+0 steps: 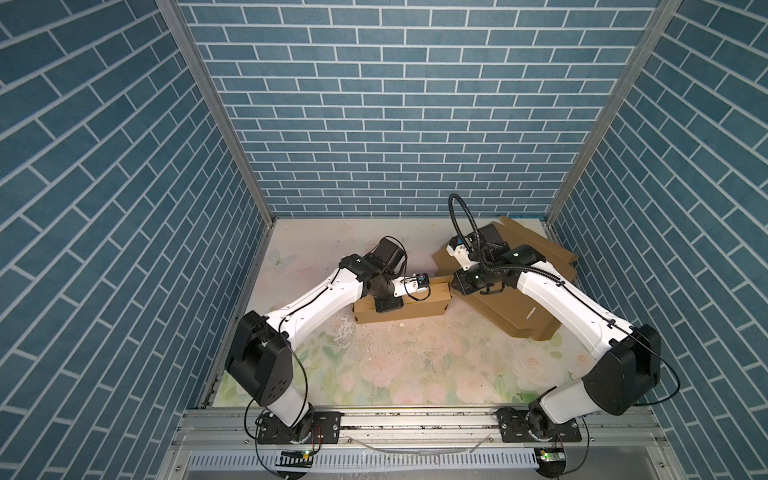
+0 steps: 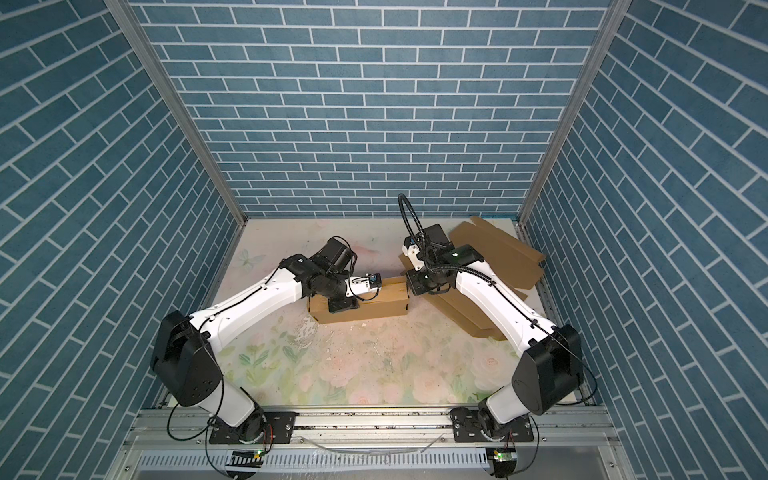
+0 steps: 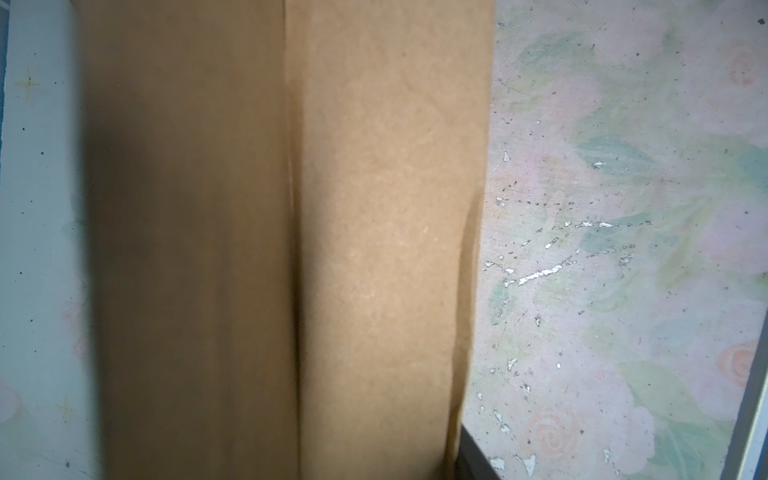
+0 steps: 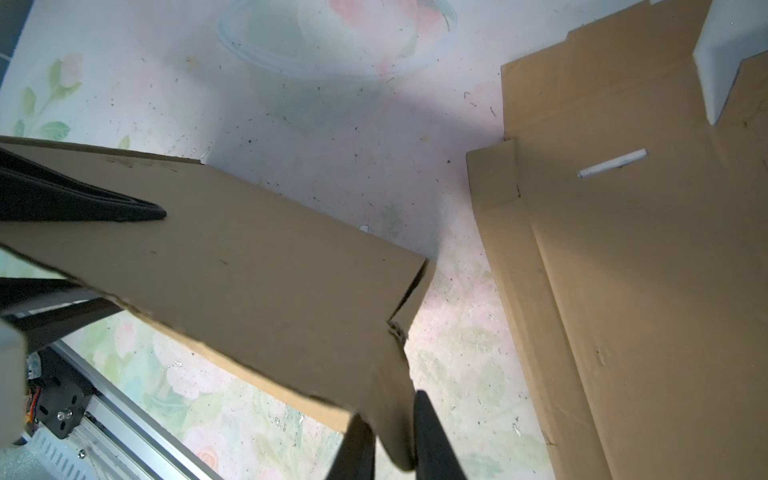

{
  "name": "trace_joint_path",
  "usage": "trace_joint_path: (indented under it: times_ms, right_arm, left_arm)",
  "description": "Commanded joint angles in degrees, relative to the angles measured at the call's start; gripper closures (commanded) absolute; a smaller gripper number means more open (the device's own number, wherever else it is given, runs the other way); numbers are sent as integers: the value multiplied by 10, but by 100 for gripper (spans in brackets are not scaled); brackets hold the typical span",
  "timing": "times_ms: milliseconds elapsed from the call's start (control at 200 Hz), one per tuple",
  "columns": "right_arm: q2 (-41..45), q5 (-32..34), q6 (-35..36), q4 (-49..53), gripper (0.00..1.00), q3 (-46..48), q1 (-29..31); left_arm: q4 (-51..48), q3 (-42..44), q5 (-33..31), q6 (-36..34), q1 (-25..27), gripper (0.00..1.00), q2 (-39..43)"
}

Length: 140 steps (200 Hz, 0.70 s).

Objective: Fold the paper box

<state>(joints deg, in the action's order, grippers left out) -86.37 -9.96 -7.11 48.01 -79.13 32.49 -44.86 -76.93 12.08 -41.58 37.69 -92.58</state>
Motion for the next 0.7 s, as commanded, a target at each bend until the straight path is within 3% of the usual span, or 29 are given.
trace_joint_path:
  times_ms: [0, 315, 695]
  right_arm:
    - [5, 18, -49, 27, 85, -25, 3]
    - [-9, -16, -142, 19, 96, -43, 10]
    - [5, 35, -243, -36, 100, 24, 20]
  left_arm:
    - [-1, 24, 34, 0, 2, 66, -48]
    - [-4, 20, 37, 2, 2, 67, -52]
    - [-3, 20, 35, 3, 2, 67, -52]
